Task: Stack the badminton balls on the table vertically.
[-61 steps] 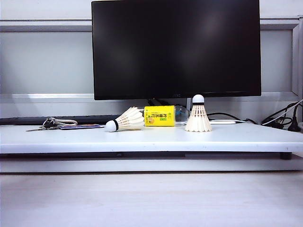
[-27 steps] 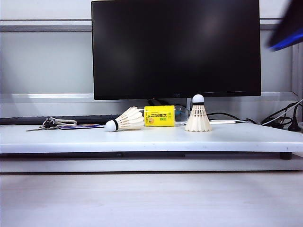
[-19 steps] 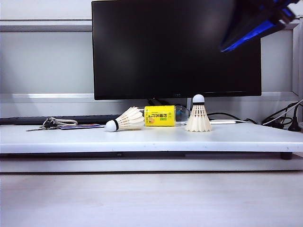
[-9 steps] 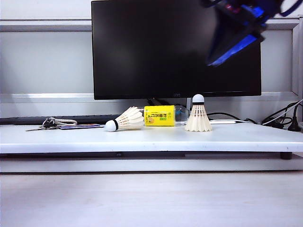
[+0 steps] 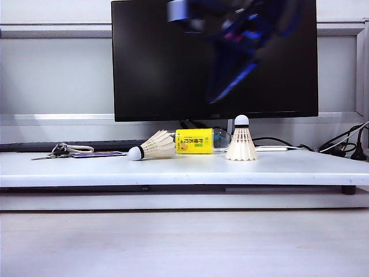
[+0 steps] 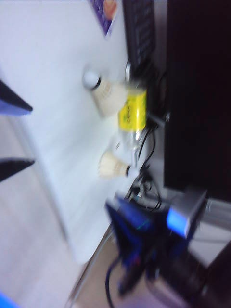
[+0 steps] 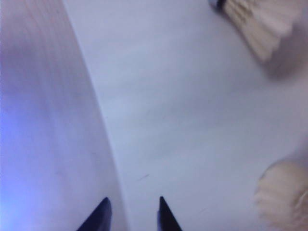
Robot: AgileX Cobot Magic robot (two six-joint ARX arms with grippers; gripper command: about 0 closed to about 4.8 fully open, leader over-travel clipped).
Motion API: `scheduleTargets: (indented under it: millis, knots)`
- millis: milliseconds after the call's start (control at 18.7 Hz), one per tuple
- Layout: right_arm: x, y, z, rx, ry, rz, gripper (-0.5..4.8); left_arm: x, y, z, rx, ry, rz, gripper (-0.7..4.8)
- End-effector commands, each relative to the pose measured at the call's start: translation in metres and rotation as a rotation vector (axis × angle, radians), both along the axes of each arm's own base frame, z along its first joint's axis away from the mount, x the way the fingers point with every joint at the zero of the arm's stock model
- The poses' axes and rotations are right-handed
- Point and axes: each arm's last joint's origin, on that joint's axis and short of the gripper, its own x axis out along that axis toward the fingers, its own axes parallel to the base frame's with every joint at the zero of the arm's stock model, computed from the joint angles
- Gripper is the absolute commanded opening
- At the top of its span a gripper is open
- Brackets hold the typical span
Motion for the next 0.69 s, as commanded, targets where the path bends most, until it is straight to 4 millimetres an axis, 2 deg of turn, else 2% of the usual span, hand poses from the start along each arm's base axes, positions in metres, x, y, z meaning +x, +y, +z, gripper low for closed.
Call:
scheduleTargets:
  millis: [53, 160, 267, 480, 694]
  knots:
    - [-0.008, 0.021, 0.002, -0.145, -0.185, 0.228, 1.31, -0.002, -0.003, -0.004, 0.037, 0.029, -0.023, 1.26]
    - [-0.012, 0.035, 0.004, -0.165, -0.275, 0.287, 1.33, -0.002, -0.005, -0.007, 0.050, 0.060, -0.036, 1.28]
    - [-0.010, 0.043, 0.006, -0.134, -0.327, 0.289, 1.40, 0.000, -0.005, -0.008, 0.056, 0.076, -0.041, 1.53]
    - [0.001, 0.056, 0.004, -0.147, -0.276, 0.293, 1.41, 0.007, -0.009, -0.010, 0.080, 0.131, -0.044, 1.53]
    - [0.020, 0.074, -0.002, -0.160, -0.219, 0.312, 1.49, 0.019, -0.013, 0.004, 0.139, 0.204, -0.018, 1.54]
